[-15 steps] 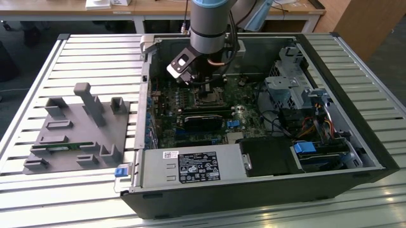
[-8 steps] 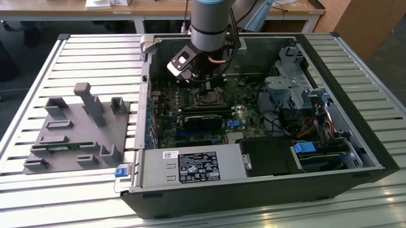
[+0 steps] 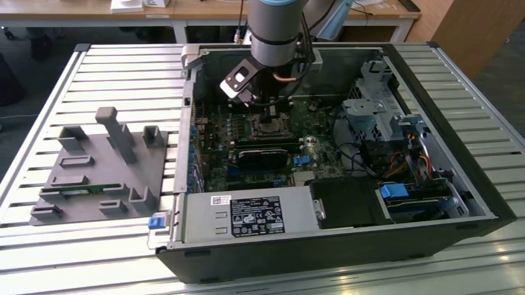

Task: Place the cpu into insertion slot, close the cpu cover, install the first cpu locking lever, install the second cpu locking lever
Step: 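Close the cpu cover, then install the first cpu locking lever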

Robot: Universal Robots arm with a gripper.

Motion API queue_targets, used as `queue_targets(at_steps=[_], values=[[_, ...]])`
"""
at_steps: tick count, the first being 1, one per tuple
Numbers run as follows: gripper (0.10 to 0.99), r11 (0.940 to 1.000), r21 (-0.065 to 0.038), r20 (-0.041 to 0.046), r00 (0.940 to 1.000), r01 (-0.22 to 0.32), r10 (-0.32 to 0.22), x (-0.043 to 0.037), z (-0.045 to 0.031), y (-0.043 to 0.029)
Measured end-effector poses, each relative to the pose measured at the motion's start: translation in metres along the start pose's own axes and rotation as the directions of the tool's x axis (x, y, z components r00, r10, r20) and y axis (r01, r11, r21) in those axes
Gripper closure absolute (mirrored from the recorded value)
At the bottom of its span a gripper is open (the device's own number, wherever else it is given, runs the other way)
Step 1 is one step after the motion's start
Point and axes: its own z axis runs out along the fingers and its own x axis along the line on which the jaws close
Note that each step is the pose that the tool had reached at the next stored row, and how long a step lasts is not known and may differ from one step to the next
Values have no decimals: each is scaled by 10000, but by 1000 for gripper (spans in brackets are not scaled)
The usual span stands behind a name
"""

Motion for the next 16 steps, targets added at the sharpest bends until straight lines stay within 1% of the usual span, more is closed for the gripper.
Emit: queue_targets(at_steps=[8,16], values=[[980,10000,3,-14,10000,-1,1,0,1,54],[980,10000,4,-13,10000,-2,2,0,0,72]])
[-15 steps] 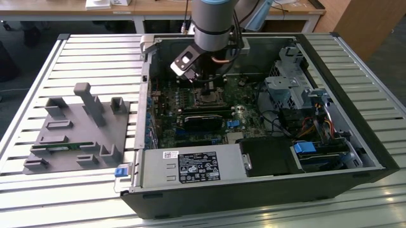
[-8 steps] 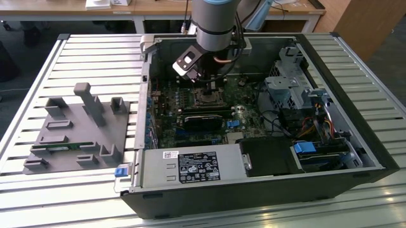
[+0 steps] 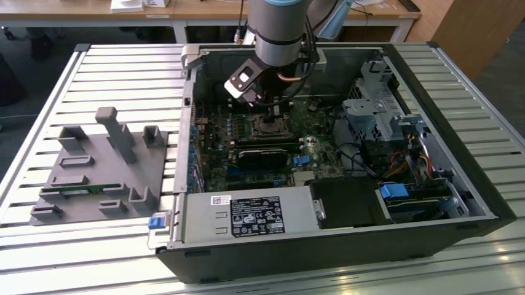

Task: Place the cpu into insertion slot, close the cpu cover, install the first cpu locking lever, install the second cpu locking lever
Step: 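Install the first cpu locking lever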

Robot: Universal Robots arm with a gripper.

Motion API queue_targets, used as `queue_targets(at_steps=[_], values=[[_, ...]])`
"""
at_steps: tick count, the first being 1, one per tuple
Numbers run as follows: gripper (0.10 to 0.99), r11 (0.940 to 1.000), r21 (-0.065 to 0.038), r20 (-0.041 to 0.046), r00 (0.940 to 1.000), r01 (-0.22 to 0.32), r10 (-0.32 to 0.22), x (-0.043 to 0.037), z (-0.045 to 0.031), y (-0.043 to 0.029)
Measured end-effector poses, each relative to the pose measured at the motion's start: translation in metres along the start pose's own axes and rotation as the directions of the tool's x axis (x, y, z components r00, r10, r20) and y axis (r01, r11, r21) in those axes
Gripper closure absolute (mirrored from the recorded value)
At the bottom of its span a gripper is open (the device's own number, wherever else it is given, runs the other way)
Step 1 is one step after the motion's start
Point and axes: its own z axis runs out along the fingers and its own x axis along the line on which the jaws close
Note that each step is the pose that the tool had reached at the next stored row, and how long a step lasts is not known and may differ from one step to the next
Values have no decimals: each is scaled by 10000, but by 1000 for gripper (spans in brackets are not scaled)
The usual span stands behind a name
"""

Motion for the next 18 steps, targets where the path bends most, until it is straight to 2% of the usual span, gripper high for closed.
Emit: queue_targets(at_steps=[18], values=[[980,10000,1,1,10000,1,-1,4,-63,1]])
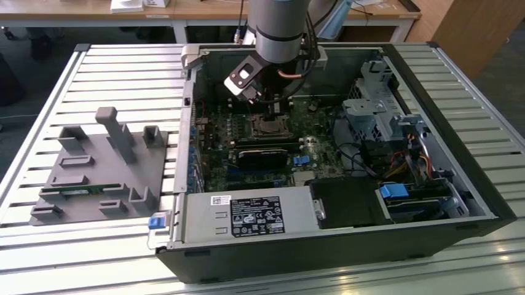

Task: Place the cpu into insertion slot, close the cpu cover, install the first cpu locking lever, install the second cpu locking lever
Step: 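Install the first cpu locking lever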

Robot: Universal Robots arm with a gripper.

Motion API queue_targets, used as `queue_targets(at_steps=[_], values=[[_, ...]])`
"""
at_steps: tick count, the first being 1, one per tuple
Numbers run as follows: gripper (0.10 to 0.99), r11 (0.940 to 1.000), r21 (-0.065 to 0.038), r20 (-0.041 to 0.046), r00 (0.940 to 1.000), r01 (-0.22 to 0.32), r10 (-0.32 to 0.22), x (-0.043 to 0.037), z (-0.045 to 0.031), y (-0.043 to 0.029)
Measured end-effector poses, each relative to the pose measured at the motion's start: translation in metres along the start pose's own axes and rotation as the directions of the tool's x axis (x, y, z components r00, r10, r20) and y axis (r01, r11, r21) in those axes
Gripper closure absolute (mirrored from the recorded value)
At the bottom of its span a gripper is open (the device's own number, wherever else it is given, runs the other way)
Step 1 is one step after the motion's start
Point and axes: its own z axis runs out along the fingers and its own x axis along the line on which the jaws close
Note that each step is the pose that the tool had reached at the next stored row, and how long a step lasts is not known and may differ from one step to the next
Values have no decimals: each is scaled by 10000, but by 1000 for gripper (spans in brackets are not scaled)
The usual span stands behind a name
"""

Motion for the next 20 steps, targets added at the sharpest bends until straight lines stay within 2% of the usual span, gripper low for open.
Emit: queue_targets(at_steps=[10,20], values=[[980,10000,0,0,10000,0,0,2,-34,0],[980,10000,0,0,10000,0,0,9,-134,1]])
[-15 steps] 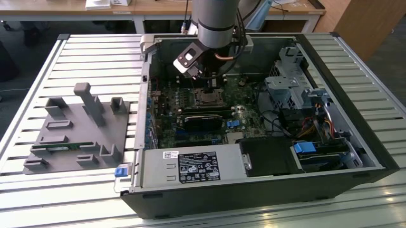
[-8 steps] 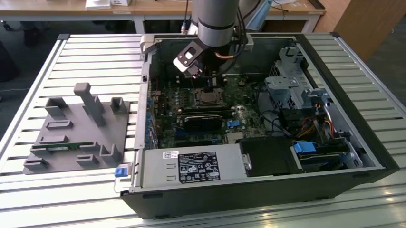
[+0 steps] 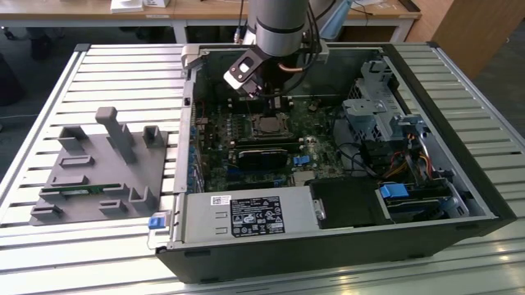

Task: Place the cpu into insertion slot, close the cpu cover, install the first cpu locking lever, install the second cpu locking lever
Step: 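Install the first cpu locking lever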

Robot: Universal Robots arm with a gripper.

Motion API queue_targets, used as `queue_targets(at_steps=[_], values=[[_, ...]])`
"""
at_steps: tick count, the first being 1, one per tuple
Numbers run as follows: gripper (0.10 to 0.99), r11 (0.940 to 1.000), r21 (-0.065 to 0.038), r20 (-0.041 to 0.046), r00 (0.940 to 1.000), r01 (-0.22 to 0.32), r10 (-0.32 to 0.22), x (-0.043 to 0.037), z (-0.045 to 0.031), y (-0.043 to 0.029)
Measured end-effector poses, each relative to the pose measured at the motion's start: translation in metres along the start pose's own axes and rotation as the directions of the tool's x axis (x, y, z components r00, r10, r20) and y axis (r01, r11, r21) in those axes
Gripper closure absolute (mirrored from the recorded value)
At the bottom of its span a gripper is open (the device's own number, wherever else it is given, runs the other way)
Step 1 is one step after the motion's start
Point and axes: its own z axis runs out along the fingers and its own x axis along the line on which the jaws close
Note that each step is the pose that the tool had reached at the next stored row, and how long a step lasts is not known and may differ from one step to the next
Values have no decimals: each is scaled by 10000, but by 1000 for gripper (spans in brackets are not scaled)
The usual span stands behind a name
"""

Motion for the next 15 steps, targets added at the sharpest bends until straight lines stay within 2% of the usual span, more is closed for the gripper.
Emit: queue_targets(at_steps=[9,15], values=[[980,10000,-3,-1,10000,0,0,10,-143,1],[980,10000,-40,1,10000,3,-3,19,-260,0]])
